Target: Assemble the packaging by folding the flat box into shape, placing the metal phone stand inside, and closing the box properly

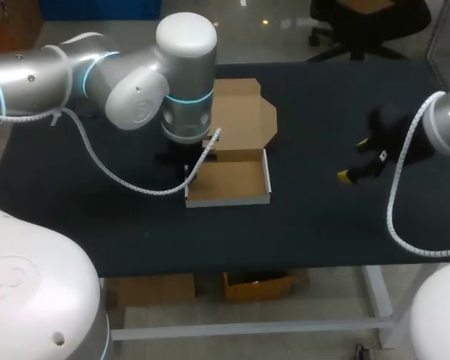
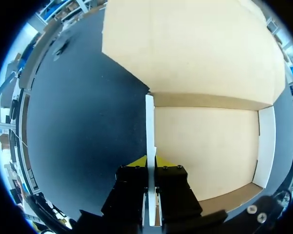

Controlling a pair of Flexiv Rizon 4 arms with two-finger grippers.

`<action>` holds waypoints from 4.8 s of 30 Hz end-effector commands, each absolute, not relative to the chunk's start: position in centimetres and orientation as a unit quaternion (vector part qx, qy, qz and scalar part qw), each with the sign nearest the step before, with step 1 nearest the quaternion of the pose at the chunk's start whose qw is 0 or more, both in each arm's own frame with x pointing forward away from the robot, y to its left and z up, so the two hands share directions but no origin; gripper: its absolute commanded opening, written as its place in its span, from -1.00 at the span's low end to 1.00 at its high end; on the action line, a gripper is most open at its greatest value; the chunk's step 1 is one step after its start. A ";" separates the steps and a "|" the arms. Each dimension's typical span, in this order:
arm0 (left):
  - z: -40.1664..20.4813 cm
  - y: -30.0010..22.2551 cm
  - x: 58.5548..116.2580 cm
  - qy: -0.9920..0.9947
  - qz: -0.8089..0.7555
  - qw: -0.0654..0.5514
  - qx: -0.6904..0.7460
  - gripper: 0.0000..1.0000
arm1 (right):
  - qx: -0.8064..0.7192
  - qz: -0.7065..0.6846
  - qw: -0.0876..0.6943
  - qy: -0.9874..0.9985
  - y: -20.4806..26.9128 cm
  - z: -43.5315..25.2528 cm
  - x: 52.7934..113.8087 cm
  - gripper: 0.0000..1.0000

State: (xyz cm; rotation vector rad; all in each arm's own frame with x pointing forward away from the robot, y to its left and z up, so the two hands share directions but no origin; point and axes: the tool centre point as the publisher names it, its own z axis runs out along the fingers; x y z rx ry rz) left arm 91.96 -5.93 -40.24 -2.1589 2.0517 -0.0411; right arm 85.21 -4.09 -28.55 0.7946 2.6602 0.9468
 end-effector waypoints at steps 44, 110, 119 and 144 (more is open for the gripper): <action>-40.8 -6.4 92.8 0.724 0.043 0.087 -0.683 -1.00 | 0.116 0.420 0.045 0.899 -7.1 -27.0 82.4 1.00; -35.9 -5.1 88.3 0.774 -0.182 0.039 -0.606 1.00 | 0.114 0.397 0.025 0.910 -6.8 -27.7 82.8 1.00; -33.8 -3.3 86.3 0.811 -0.249 0.048 -0.526 1.00 | 0.120 0.399 0.030 0.909 -7.1 -27.4 83.0 1.00; -28.1 2.1 82.3 0.861 -0.300 0.107 -0.398 1.00 | 0.140 0.396 0.048 0.906 -7.7 -26.1 82.7 1.00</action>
